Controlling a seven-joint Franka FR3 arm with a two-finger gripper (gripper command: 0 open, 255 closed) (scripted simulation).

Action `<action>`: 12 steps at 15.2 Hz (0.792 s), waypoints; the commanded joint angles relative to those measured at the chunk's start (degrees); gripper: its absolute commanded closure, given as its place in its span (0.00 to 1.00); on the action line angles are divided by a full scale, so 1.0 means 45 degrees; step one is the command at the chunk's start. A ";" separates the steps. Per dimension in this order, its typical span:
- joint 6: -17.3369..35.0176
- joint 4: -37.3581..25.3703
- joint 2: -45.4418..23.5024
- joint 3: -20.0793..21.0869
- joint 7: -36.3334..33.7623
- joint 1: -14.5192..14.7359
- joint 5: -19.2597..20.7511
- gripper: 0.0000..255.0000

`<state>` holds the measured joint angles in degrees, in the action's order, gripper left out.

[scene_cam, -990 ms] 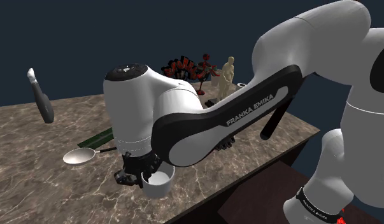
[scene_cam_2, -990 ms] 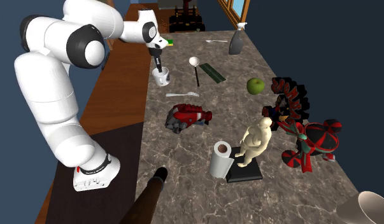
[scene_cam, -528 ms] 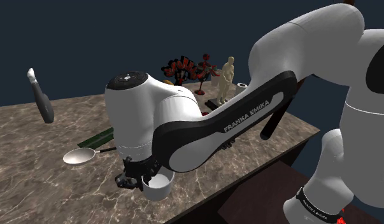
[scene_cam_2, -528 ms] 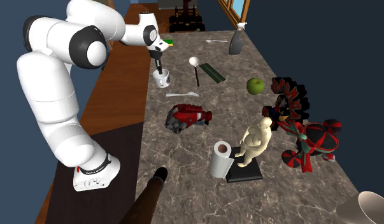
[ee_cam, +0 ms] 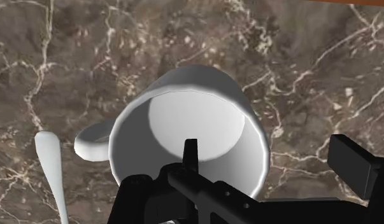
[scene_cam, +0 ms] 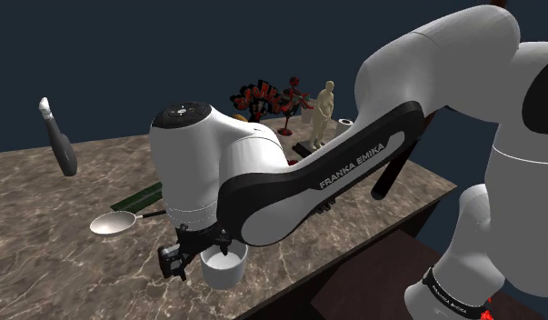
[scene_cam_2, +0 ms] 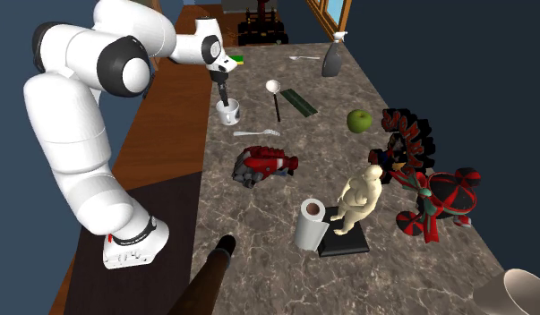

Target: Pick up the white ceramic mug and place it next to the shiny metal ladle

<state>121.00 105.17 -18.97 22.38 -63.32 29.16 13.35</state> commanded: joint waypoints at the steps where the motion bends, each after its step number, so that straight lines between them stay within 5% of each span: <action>1: 0.0000 0.0000 0.0000 0.0000 0.0000 0.0000 0.0000 0.00; 5: -0.1396 -0.0853 0.0602 0.0162 0.0241 -0.0012 -0.0371 0.00; 12: -0.1396 -0.0853 0.0602 0.0161 0.0242 -0.0011 -0.0371 0.00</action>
<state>114.73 101.34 -16.26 23.10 -62.23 29.11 11.68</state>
